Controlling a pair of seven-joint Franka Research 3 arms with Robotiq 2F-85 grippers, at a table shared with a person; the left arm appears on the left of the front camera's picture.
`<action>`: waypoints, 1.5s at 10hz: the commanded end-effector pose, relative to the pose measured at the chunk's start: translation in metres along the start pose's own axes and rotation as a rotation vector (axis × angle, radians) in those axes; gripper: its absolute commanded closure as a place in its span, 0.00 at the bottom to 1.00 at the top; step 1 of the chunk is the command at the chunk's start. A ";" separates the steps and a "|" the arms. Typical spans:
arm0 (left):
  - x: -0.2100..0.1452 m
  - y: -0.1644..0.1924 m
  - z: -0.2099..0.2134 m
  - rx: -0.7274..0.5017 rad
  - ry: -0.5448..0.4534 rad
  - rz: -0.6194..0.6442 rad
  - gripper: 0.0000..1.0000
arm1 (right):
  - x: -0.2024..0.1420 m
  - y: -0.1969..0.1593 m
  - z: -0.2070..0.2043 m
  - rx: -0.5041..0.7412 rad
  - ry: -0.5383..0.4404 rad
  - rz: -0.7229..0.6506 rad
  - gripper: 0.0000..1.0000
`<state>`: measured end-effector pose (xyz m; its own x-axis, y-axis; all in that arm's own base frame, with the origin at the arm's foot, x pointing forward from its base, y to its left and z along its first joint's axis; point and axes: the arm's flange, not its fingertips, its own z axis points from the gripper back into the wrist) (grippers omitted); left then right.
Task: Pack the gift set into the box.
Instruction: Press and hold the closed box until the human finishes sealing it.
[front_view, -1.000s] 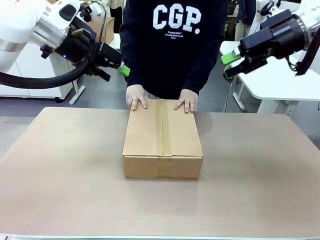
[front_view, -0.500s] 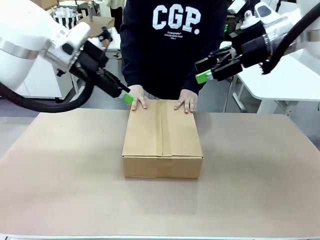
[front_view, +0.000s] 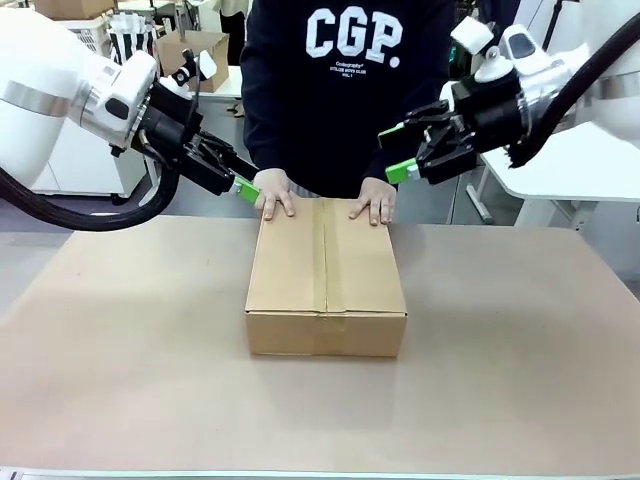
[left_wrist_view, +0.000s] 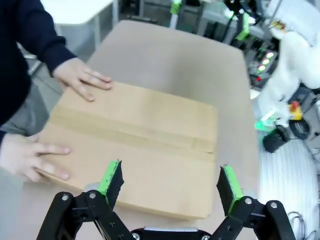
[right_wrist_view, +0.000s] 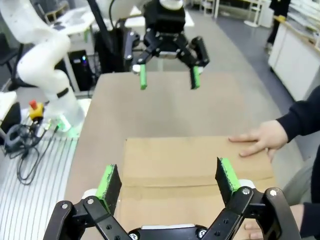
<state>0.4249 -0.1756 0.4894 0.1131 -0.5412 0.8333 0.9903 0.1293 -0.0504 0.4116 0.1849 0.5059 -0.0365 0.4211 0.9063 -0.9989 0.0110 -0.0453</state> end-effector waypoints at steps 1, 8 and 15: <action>-0.036 0.021 -0.025 0.036 -0.035 -0.153 0.00 | -0.051 -0.037 -0.039 0.015 -0.047 0.059 0.00; -0.119 0.046 -0.103 -0.218 -0.030 0.029 0.00 | -0.143 -0.026 -0.083 0.054 0.038 -0.113 0.00; -0.099 0.046 -0.138 -0.127 0.035 -0.264 0.00 | -0.177 -0.022 -0.100 0.123 0.042 -0.202 0.00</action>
<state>0.4693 -0.2313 0.3416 -0.1334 -0.5723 0.8091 0.9895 -0.1233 0.0759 0.4445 0.2040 0.3104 0.1161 0.4411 0.8899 -0.9898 -0.0232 0.1407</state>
